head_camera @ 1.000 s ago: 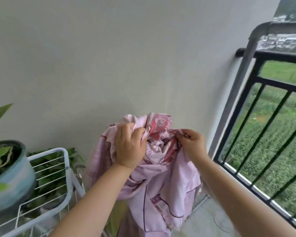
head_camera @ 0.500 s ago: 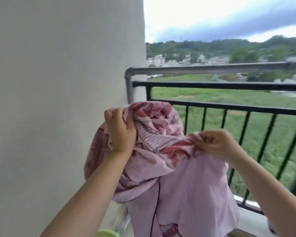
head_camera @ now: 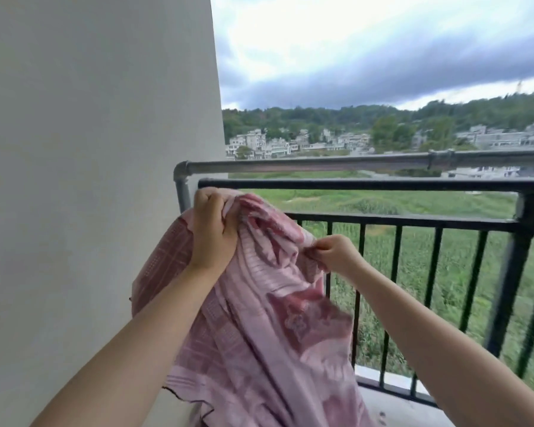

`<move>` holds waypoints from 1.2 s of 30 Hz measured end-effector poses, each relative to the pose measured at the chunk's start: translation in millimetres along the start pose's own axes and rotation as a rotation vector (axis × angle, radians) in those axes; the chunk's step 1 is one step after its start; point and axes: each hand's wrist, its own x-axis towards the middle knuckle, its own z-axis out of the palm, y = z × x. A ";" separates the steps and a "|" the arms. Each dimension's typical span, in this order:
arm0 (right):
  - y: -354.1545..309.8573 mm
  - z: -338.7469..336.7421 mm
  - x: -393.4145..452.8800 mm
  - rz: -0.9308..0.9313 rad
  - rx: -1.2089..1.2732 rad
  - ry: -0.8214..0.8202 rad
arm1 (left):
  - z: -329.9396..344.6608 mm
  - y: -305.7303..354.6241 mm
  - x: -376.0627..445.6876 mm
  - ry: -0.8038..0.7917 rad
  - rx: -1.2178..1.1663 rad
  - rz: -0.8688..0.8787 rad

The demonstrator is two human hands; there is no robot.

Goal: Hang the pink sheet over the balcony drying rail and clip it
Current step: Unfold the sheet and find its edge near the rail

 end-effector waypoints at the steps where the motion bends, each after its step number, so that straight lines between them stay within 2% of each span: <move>1: 0.1 -5.2 6.5 0.002 0.058 0.081 | -2.5 -7.4 0.4 -0.041 0.015 0.038; 3: -5.2 -21.5 17.7 -0.010 0.170 0.222 | -12.0 -22.0 -1.4 -0.180 0.047 0.134; 4: -12.9 -30.9 21.4 -0.030 0.207 0.255 | -17.6 -30.0 -4.0 -0.298 0.066 0.150; 6: -38.2 -45.0 26.0 -0.144 0.191 0.280 | -29.1 -36.9 -7.3 -0.623 0.113 0.051; 7: -53.7 -48.9 28.2 -0.227 0.111 0.300 | -33.7 -34.6 -8.5 -0.781 0.133 -0.048; 8: -69.7 -49.0 28.8 -0.304 -0.023 0.304 | -36.5 -29.8 -9.1 -0.863 0.109 -0.169; 10: -94.7 -35.8 23.4 -0.406 -0.284 0.247 | -32.8 -13.9 -8.9 -0.754 -0.028 -0.350; 11: -100.2 -25.5 21.6 -0.436 -0.354 0.205 | -26.1 -5.6 -8.4 -0.656 -0.064 -0.383; 13: -100.8 -7.8 20.3 -0.454 -0.408 0.172 | -8.6 10.2 -10.6 -0.581 0.026 -0.375; 17: -89.4 -3.1 19.2 -0.402 -0.364 0.121 | 17.5 9.8 -22.0 -0.446 0.217 -0.374; 20: -82.3 -10.3 18.3 -0.422 -0.322 0.125 | 24.0 10.9 -20.1 -0.329 0.120 -0.374; 24: -75.2 -19.8 10.9 -0.445 -0.276 0.107 | 27.5 19.6 -22.4 -0.387 0.051 -0.294; 26: -72.0 -24.8 3.4 -0.443 -0.213 0.136 | 28.1 18.5 -22.6 -0.331 0.065 -0.244; 28: -63.3 -23.0 -9.5 -0.434 -0.168 0.110 | 27.1 19.4 -21.9 -0.254 0.052 -0.276; 31: -30.1 0.9 -36.1 -0.343 -0.310 0.008 | 20.7 17.4 -17.9 -0.173 0.054 -0.362; 34: 12.7 30.3 -56.7 -0.187 -0.426 -0.041 | 13.5 6.5 -14.2 -0.151 0.099 -0.393; 36: 31.0 49.6 -62.2 -0.088 -0.482 -0.131 | 9.7 0.6 -13.2 -0.141 0.120 -0.416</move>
